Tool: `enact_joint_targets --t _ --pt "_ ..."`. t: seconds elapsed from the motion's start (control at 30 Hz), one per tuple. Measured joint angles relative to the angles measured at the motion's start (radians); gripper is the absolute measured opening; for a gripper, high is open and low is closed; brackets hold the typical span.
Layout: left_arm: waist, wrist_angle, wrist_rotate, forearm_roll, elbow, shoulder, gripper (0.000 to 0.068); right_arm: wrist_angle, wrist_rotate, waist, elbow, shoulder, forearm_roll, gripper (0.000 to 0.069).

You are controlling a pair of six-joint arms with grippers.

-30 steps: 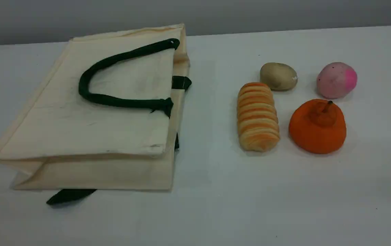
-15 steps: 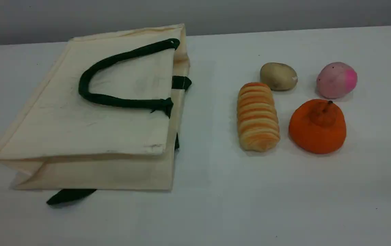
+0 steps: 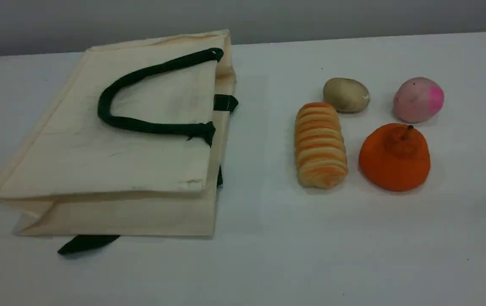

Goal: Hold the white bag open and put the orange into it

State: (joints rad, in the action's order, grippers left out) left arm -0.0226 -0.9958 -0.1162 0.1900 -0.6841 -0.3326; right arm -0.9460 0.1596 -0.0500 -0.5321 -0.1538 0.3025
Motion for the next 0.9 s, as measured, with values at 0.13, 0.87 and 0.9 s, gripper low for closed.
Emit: enact_joint_targets --t 0.13,0.87,0.9 --pt "0.000 0.018 -0.062 0.004 -0.069 -0.182 0.0243 0.114 0.096 0.000 0.000 -0.129 0.075 0.0312" --pt "0.000 0.459 -0.113 0.239 -0.088 -1.037 0.0512 0.552 0.583 -0.001 -0.005 -0.931 0.689 0.0518" --pt "0.000 0.479 -0.101 0.239 -0.088 -1.061 0.0512 0.555 0.616 -0.001 -0.012 -0.949 0.723 0.0518"
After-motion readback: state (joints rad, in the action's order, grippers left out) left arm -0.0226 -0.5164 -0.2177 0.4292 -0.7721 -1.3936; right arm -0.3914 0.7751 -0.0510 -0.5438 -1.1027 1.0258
